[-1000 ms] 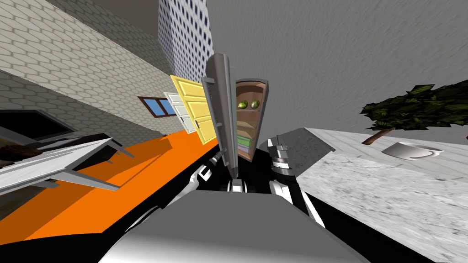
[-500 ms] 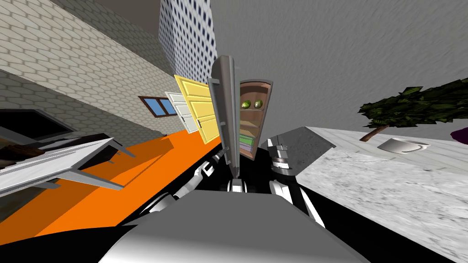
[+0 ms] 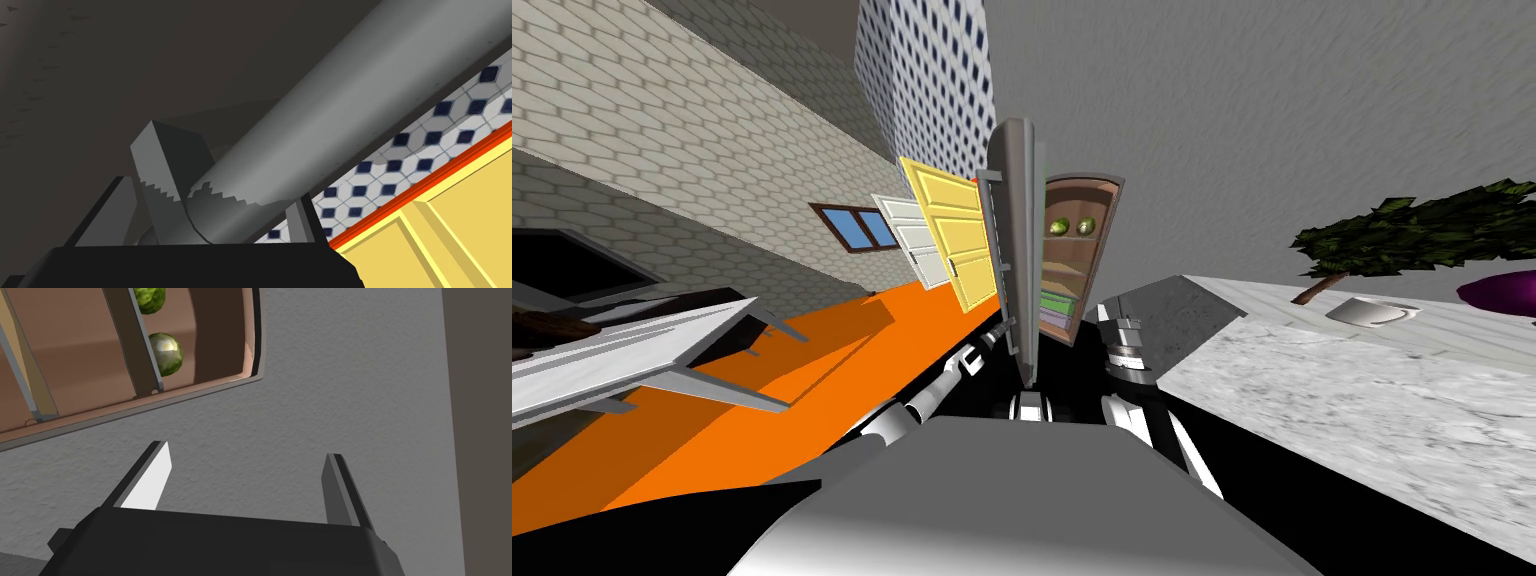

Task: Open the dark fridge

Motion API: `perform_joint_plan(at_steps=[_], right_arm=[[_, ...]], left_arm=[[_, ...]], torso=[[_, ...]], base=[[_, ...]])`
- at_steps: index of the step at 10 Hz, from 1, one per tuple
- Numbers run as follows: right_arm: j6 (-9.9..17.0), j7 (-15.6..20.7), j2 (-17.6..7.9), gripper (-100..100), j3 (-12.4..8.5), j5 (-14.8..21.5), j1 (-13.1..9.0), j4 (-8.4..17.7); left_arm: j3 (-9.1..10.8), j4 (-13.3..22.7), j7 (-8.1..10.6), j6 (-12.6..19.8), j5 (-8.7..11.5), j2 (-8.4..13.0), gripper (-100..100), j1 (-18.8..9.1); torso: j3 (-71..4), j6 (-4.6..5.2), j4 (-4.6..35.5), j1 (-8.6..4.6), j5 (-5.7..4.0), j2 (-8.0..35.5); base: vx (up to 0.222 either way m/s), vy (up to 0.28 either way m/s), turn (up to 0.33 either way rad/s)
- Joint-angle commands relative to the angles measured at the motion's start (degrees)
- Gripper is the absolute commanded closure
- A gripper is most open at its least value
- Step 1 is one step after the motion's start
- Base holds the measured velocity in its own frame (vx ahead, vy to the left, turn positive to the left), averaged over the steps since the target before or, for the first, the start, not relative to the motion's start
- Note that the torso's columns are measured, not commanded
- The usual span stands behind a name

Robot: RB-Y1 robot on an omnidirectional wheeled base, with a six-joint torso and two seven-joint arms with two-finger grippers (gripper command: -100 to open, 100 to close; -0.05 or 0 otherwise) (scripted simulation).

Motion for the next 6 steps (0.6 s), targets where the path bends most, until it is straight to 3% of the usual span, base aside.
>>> perform_joint_plan(at_steps=[1, 4, 6], right_arm=[[0.0, 0.0, 0.0, 0, 0.0, 0.0, 0.0, -0.01], [0.0, 0.0, -0.02, 0, -0.02, 0.0, 0.0, 0.0], [0.0, 0.0, -0.02, 0, -0.02, 0.0, 0.01, 0.0]], left_arm=[[-2.42, -1.74, 1.41, -1.49, -0.25, 1.75, 100, 0.44], [-3.64, -2.61, 2.12, -2.23, -0.38, 2.63, 100, 0.66], [-6.06, -4.35, 3.53, -3.71, -0.63, 4.38, 100, 1.11]], torso=[[0.04, 0.04, 0.05, 0.27, 0.03, 0.04], [-0.19, 0.07, 0.24, 0.82, 0.15, -0.42], [-0.33, 0.15, 0.24, 0.47, 0.04, -0.63]], base=[[0.062, 0.191, -0.088], [0.063, 0.243, -0.04], [0.039, 0.265, -0.064]])
